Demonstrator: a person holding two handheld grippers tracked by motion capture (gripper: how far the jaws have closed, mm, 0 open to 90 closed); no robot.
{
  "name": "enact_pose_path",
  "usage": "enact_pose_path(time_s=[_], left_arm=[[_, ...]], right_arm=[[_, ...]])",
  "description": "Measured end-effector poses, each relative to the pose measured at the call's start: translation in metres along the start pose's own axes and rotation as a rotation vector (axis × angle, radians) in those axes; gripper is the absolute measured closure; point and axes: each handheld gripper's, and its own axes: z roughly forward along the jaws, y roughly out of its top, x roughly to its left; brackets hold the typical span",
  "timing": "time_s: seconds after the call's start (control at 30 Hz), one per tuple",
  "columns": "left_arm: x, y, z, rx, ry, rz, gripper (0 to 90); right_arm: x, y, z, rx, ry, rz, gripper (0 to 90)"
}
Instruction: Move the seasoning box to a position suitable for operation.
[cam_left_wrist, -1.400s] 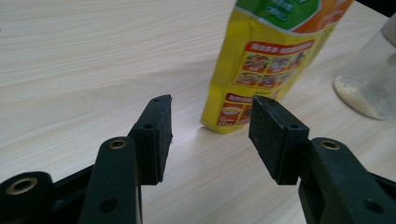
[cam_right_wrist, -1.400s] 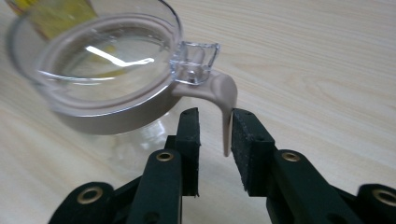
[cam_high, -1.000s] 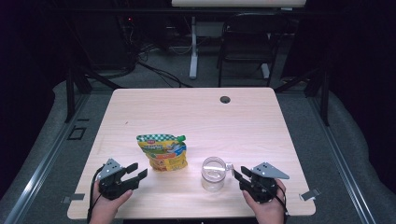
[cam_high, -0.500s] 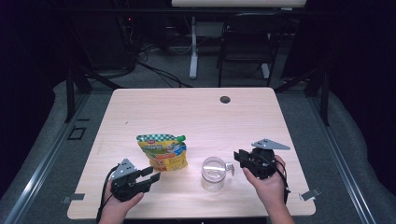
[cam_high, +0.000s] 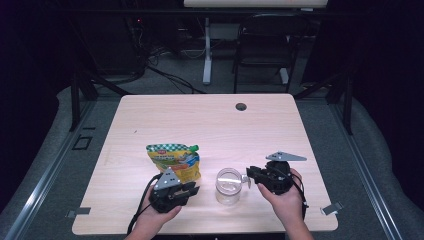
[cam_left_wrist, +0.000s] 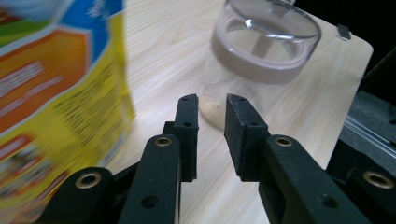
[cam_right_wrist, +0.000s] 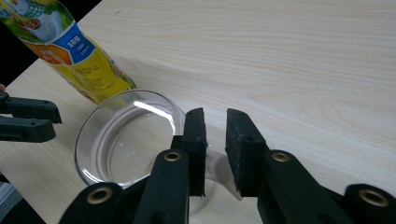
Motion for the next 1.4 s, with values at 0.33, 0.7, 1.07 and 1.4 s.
enact_pose_path(time_s=[0.33, 0.7, 1.07, 1.4], left_arm=[[-0.008, 0.01, 0.024, 0.03, -0.048, 0.021, 87.3], [-0.012, 0.014, 0.034, 0.051, -0.062, 0.049, 89.8], [-0.017, 0.015, 0.038, 0.05, -0.077, 0.058, 90.0], [-0.019, 0.015, 0.037, 0.047, -0.092, 0.064, 90.0]], right_arm=[[-0.002, -0.002, 0.002, 0.02, 0.01, 0.005, 83.4], [-0.001, -0.002, 0.0, 0.011, 0.012, 0.014, 84.3], [0.001, -0.004, 0.004, 0.021, 0.034, 0.014, 85.6], [0.001, -0.004, 0.004, 0.019, 0.035, 0.019, 85.7]])
